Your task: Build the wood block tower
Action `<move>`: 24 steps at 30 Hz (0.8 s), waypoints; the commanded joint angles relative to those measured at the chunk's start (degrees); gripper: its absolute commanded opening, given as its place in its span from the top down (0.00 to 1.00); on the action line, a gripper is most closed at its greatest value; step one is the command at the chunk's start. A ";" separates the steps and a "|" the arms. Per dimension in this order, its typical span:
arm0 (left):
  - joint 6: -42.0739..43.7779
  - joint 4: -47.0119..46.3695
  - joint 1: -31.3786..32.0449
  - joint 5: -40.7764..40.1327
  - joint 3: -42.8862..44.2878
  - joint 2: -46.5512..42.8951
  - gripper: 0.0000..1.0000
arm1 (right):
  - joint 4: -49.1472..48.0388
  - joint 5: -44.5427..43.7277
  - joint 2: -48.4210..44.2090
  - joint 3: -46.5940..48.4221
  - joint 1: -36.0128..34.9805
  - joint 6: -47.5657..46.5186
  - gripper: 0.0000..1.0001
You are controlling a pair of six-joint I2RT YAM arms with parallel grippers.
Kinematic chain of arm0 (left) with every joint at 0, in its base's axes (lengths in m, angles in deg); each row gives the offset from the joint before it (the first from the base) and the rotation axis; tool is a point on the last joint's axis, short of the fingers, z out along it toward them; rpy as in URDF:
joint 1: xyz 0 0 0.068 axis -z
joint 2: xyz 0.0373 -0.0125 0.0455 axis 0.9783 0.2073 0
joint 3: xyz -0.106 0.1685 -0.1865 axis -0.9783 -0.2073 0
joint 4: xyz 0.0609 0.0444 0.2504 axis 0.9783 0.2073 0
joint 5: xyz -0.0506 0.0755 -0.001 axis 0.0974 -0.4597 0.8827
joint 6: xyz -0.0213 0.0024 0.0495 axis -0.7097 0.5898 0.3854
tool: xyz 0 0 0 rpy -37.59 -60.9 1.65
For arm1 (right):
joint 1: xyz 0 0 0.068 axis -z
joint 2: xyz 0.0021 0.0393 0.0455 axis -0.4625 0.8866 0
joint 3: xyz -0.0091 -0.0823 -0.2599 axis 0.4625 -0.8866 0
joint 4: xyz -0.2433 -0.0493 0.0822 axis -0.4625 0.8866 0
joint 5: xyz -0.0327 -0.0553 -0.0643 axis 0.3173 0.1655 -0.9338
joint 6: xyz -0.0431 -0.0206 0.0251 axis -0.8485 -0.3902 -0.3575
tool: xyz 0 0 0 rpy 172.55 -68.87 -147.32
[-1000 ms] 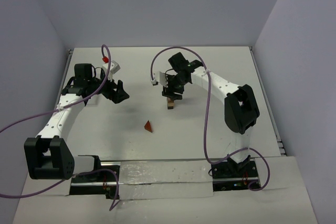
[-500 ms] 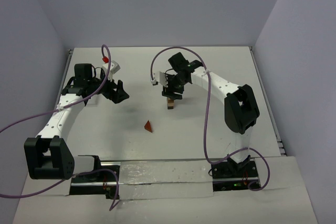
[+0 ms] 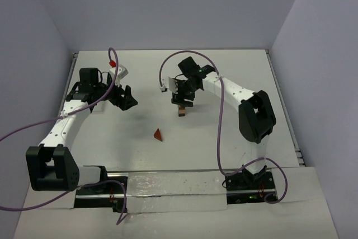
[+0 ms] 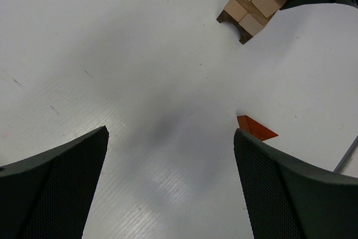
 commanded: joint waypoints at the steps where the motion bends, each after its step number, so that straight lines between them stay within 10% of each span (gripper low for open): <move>1: 0.75 -1.36 0.25 0.04 1.67 0.12 0.01 | -1.87 0.15 -0.19 -0.65 -0.56 0.17 0.26; 14: 0.83 -1.13 0.25 -0.06 1.74 0.16 0.01 | -2.54 0.37 -0.91 -1.71 -0.54 0.17 0.01; 24: 1.27 -0.64 0.25 0.12 2.03 0.21 0.01 | -1.45 1.68 -4.12 -1.54 -0.63 0.44 0.00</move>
